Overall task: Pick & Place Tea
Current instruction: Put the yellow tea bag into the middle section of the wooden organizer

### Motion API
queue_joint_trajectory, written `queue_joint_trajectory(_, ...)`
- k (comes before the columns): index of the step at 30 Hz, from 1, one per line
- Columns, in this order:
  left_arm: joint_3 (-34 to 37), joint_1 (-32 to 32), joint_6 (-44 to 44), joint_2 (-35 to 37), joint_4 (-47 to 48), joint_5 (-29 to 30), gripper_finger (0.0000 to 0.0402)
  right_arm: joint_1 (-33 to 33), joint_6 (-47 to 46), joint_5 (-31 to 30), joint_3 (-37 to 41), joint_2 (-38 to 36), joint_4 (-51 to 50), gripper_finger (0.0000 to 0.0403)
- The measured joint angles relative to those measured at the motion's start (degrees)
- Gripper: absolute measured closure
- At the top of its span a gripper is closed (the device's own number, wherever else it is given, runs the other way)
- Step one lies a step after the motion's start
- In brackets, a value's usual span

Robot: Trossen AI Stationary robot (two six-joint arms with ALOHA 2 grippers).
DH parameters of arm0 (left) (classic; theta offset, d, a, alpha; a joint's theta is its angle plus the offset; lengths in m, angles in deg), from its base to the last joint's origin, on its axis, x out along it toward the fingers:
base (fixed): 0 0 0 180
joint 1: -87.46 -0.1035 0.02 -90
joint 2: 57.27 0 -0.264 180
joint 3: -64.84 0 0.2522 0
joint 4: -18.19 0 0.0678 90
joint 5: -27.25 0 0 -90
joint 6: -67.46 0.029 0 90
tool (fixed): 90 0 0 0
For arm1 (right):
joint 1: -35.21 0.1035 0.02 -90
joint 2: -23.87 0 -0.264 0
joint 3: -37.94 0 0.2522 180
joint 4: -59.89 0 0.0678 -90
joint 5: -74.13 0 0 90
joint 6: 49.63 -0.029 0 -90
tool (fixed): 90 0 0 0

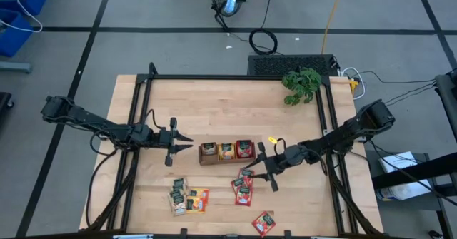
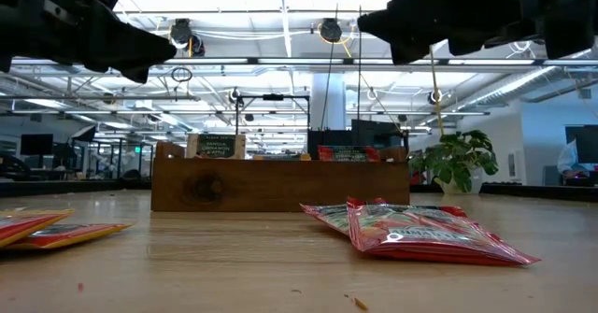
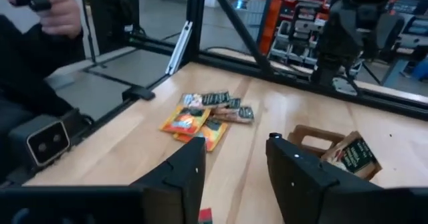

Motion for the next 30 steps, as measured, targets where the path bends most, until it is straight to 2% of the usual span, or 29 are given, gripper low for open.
queue_joint_trajectory(5,0.00,0.02,2.63,-0.01,0.03,-0.03,0.0314,0.00,0.69,0.01,0.00,0.02,-0.72,0.0286)
queue_joint_trajectory(10,0.00,0.81,1.08,-0.01,0.03,-0.07,0.0314,0.00,0.75,0.00,0.00,0.02,-0.74,0.0327)
queue_joint_trajectory(12,-0.57,2.99,3.03,-0.93,1.06,0.91,0.0314,0.00,0.62,-0.05,0.00,0.16,-0.67,0.0341)
queue_joint_trajectory(15,-3.15,7.50,6.16,-3.95,3.46,6.86,0.0314,0.00,0.50,-1.30,0.00,1.70,1.09,0.0364)
queue_joint_trajectory(18,-7.09,11.76,7.28,-7.76,5.75,7.87,0.0314,-0.71,0.86,-1.36,-2.18,4.54,1.44,0.0391)
queue_joint_trajectory(21,-12.22,16.05,3.44,-11.43,15.38,9.38,0.0314,-2.12,1.23,3.66,-6.17,9.71,1.42,0.0398)
queue_joint_trajectory(25,-20.55,21.72,-9.33,-16.35,29.30,15.20,0.0314,-3.54,0.72,13.81,-13.11,18.06,1.19,0.0397)
queue_joint_trajectory(30,-30.59,29.81,-19.72,-24.82,37.96,14.21,0.0314,-3.87,0.60,17.94,-24.14,27.00,-5.78,0.0401)
